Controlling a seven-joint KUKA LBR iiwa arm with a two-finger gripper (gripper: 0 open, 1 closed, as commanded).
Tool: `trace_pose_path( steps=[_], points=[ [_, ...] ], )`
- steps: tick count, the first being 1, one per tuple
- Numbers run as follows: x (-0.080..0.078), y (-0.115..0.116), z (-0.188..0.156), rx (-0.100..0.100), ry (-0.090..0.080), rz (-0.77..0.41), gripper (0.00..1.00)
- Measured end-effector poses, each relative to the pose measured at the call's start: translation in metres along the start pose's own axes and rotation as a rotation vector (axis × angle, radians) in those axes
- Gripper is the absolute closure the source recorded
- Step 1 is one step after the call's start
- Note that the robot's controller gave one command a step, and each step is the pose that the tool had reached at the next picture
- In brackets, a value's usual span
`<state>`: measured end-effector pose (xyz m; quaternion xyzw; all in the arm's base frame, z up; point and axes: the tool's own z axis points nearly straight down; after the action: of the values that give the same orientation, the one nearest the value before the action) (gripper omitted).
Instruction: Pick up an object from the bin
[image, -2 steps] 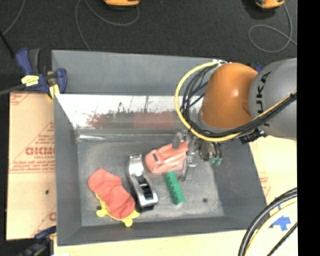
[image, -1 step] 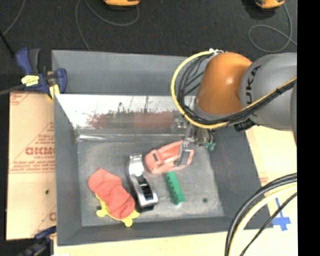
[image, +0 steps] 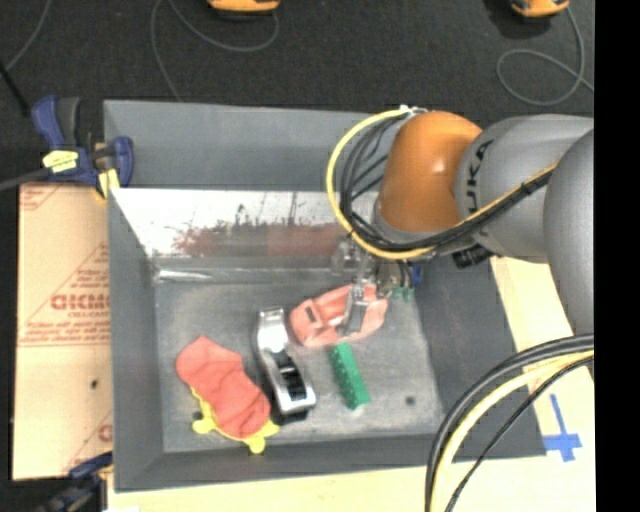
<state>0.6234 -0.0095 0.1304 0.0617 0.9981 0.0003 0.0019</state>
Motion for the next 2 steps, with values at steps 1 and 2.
trace_pose_path(
  steps=[1, 2],
  points=[
    [0.007, 0.004, 0.002, -0.003, -0.011, 0.054, 0.0],
    [0.002, 0.006, 0.043, -0.004, 0.003, 0.088, 1.0]
  ],
)
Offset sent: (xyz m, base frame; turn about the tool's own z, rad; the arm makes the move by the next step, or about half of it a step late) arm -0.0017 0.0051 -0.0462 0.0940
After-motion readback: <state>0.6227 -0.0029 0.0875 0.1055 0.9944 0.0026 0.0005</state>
